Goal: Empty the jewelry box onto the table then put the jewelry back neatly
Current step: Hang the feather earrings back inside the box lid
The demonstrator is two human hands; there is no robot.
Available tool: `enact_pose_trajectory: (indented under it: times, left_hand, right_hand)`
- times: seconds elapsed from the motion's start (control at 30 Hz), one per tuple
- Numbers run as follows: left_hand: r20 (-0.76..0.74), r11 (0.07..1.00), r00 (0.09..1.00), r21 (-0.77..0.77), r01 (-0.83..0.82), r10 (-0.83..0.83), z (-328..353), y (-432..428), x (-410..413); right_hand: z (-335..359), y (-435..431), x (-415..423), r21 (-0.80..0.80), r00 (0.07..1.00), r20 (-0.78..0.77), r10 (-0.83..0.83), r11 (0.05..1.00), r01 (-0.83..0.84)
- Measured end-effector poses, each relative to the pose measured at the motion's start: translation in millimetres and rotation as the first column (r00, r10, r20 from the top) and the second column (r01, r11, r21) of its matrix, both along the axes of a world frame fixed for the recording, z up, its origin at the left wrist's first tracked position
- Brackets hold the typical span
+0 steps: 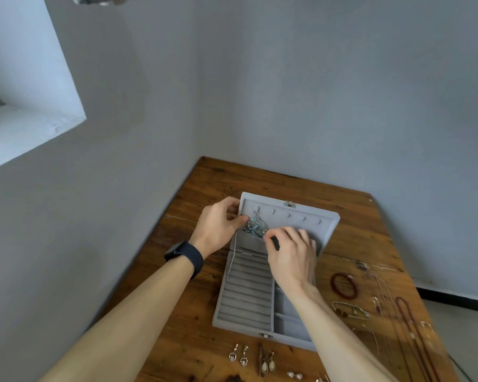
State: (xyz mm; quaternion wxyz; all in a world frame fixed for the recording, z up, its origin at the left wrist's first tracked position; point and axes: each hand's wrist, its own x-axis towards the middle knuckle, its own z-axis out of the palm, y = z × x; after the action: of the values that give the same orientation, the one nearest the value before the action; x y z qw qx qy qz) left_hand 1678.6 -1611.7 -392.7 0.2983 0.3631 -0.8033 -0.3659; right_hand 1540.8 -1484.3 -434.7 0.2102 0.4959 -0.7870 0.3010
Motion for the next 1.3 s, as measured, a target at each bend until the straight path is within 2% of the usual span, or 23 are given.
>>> enact_pose_trajectory:
  times: [0.07, 0.2, 0.3, 0.37, 0.5, 0.6, 0.77, 0.97, 1.13, 1.2, 1.3]
  left_hand:
    - [0.002, 1.0, 1.0, -0.002, 0.004, -0.004, -0.3, 0.0, 0.7]
    - [0.007, 1.0, 1.0, 0.002, -0.004, 0.004, 0.2, 0.1, 0.2]
    - [0.007, 1.0, 1.0, 0.008, -0.005, 0.005, 1.0, 1.2, -0.3]
    - [0.007, 1.0, 1.0, 0.02, -0.005, 0.005, 1.6, 1.7, 0.0]
    - [0.01, 1.0, 1.0, 0.023, 0.001, -0.001, 2.1, 2.8, 0.0]
    - [0.013, 1.0, 1.0, 0.03, 0.006, -0.007, 2.4, 3.6, -0.2]
    - [0.022, 0.999, 1.0, 0.032, 0.012, -0.013, 3.7, 3.3, -0.3]
    - [0.034, 0.999, 0.999, 0.032, 0.004, -0.005, 5.7, 3.8, -0.2]
    - [0.046, 1.0, 0.999, 0.031, -0.003, 0.002, 5.2, 3.4, -1.1]
    - [0.047, 1.0, 0.999, 0.028, -0.005, 0.004, 4.2, 3.1, -1.7]
    - [0.053, 1.0, 0.999, 0.018, -0.012, 0.011, 4.3, 2.4, -1.9]
  right_hand:
    - [-2.2, -0.2, 4.0, 0.047, 1.0, -0.012, 0.004, 0.999, -0.003]
    - [-0.5, 1.6, 4.9, 0.109, 0.992, 0.015, 0.128, 0.986, -0.129]
    - [2.6, 6.9, -2.0, 0.109, 0.984, 0.061, 0.168, 0.979, -0.174]
    - [6.7, 8.3, -8.2, 0.084, 0.984, 0.099, 0.147, 0.984, -0.156]
    - [7.1, 6.4, -11.3, 0.151, 0.995, -0.058, 0.083, 0.986, -0.074]
    - [2.8, 8.1, -11.6, 0.172, 0.997, -0.063, 0.037, 0.985, -0.025]
    - [2.7, 14.1, -8.8, 0.131, 0.995, -0.015, 0.099, 0.987, -0.097]
    - [-6.7, 13.6, -13.1, 0.134, 0.986, -0.112, 0.122, 0.985, -0.107]
    - [-5.4, 16.8, -12.7, 0.134, 0.988, -0.054, 0.143, 0.982, -0.135]
    - [-3.3, 17.1, -7.3, 0.184, 0.994, -0.028, 0.109, 0.978, -0.102]
    - [-0.9, 10.0, 4.3, 0.284, 0.995, -0.095, -0.017, 0.958, 0.044]
